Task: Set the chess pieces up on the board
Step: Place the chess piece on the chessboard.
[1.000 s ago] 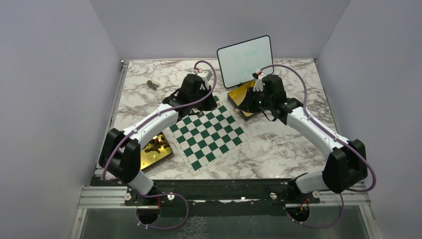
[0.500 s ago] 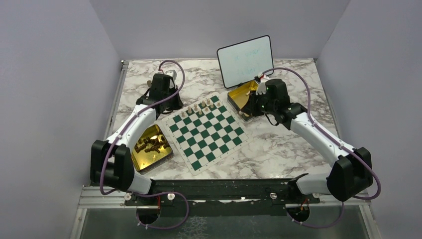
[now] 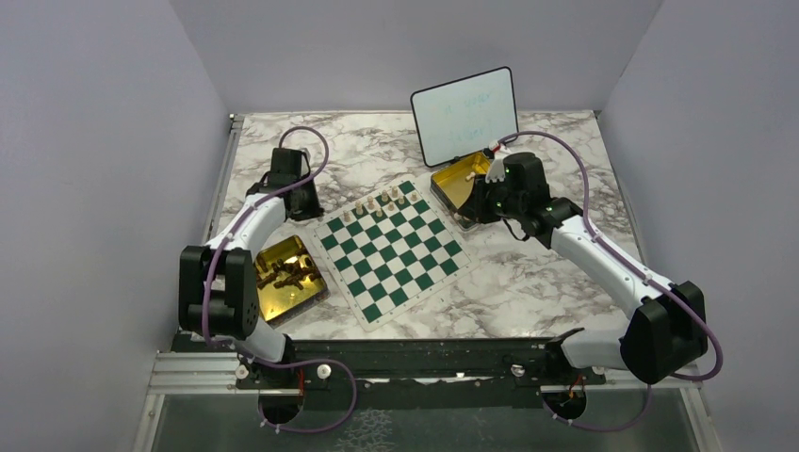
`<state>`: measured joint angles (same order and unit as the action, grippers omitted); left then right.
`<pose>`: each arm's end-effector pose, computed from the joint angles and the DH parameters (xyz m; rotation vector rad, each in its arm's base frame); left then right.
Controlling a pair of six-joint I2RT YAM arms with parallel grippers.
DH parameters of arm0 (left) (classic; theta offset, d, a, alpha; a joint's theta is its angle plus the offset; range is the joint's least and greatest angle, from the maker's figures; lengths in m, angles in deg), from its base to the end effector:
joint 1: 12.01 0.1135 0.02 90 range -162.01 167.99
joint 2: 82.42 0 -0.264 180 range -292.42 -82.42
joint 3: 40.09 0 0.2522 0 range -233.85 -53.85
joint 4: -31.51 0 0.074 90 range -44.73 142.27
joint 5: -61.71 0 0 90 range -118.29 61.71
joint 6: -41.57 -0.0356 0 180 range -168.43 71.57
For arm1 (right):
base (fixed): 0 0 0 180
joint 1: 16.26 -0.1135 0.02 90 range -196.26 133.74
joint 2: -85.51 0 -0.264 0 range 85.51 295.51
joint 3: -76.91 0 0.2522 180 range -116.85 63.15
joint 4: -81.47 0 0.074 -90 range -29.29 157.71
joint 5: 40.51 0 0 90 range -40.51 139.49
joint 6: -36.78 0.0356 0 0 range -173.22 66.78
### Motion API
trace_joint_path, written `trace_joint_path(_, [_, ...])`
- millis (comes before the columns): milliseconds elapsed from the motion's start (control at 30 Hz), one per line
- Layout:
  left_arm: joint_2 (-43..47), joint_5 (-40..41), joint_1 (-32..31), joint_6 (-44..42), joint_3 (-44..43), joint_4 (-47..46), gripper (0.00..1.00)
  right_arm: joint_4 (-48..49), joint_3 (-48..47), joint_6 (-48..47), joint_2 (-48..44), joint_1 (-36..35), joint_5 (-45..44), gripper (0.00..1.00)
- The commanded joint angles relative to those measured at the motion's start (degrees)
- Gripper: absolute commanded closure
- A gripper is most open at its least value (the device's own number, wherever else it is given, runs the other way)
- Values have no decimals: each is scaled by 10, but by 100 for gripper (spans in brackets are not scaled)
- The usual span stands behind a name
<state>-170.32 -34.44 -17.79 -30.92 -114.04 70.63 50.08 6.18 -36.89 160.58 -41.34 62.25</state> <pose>0.3188 -0.0361 0.2291 -0.2121 2.5063 -0.3018 0.2609 0.1308 0.2860 -0.3000 2.2325 0.6427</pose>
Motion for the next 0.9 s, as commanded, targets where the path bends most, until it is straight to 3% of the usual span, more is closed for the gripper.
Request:
trace_joint_path(0, [-22,-8,6,-15,13,-16,95,14,2,-6,-14,-3,-4,92])
trace_joint_path(867, [-83,-9,8,-36,17,-32,95,19,7,-2,-9,-3,-5,92])
